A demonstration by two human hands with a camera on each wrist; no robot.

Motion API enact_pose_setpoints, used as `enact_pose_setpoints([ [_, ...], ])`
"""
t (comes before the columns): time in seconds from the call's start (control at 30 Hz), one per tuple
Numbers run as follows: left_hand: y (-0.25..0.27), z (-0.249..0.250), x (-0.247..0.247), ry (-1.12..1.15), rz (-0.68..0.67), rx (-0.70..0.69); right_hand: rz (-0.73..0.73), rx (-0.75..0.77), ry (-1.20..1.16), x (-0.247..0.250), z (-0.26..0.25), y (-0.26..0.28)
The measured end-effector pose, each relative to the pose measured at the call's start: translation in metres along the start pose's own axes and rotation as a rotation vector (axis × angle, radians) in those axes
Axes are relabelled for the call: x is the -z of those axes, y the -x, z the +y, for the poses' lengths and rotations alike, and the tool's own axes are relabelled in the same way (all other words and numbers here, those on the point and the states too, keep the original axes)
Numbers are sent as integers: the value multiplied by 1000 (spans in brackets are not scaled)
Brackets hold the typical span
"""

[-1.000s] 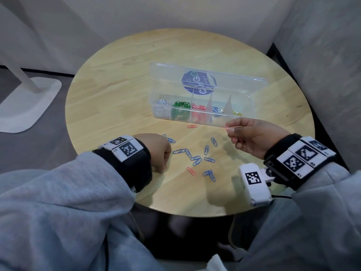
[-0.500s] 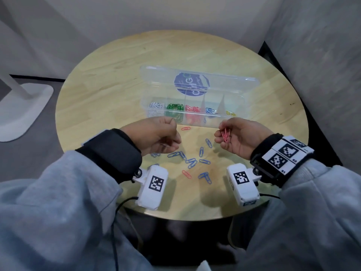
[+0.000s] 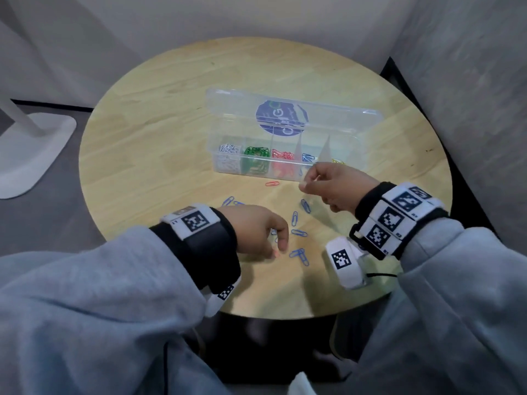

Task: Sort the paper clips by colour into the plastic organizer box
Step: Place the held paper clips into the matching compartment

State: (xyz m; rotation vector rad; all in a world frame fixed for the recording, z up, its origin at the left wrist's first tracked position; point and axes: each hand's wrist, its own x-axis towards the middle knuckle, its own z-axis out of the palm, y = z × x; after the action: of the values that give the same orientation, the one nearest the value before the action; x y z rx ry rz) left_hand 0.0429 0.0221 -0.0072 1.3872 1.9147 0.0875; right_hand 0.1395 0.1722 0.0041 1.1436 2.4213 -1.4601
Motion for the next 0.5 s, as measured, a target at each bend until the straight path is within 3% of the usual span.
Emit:
enact_pose_setpoints([
  [0.1,-1,2,0,-89,-29,4,-19,99,456,-11,-15,-6],
  [0.23,-2,2,-6,-164,-37,-15,-88,117,792,-26,-26,-20],
  [0.33,-3,-1,-9,-185,0,-14,-156,62,889,-30,-27,-29],
  [0.5,-7,-6,-7,-201,23,-15,-126,84,891,-33,-25,-36],
])
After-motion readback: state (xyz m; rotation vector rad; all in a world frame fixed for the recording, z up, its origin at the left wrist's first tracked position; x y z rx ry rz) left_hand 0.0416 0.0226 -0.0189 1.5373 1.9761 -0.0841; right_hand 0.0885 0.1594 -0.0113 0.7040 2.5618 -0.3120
